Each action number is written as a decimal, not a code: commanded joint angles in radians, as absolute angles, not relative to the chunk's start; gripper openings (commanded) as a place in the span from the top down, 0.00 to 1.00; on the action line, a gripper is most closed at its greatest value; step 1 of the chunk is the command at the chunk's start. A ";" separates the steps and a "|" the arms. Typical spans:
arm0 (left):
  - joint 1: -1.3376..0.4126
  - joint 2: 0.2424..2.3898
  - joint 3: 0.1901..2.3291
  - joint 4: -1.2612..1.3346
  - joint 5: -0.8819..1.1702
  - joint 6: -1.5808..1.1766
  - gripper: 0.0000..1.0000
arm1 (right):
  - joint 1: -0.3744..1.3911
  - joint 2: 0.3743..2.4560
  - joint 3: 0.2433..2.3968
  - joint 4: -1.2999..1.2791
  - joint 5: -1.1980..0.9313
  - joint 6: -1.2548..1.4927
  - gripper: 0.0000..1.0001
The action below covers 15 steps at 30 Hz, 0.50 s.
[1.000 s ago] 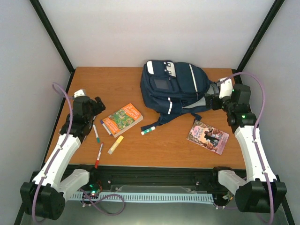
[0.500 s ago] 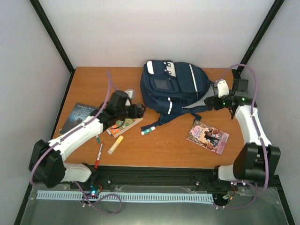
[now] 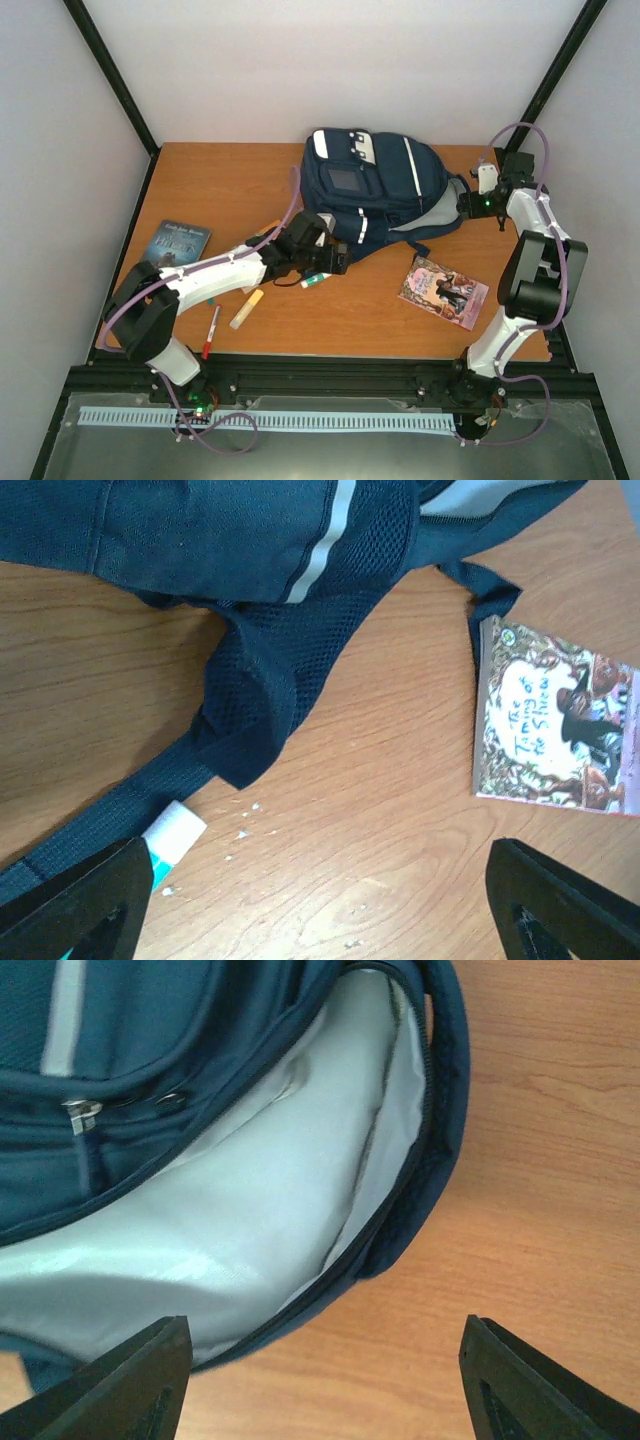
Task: Pack the student bag
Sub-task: Adjust the student bag at the center of the board.
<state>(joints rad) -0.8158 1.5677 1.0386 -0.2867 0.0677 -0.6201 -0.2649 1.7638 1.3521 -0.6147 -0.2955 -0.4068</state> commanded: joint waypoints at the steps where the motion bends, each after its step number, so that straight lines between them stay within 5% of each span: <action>1: -0.828 1.598 1.108 -0.227 0.041 -0.674 0.05 | -0.270 1.862 1.444 -0.604 -0.266 -0.360 0.26; 9: -0.828 1.724 1.199 -0.264 0.021 -0.711 0.08 | -0.271 2.045 1.588 -0.650 -0.325 -0.309 0.46; 15: -0.822 1.814 1.268 -0.291 -0.009 -0.723 0.08 | -0.270 2.043 1.558 -0.689 -0.405 -0.308 0.92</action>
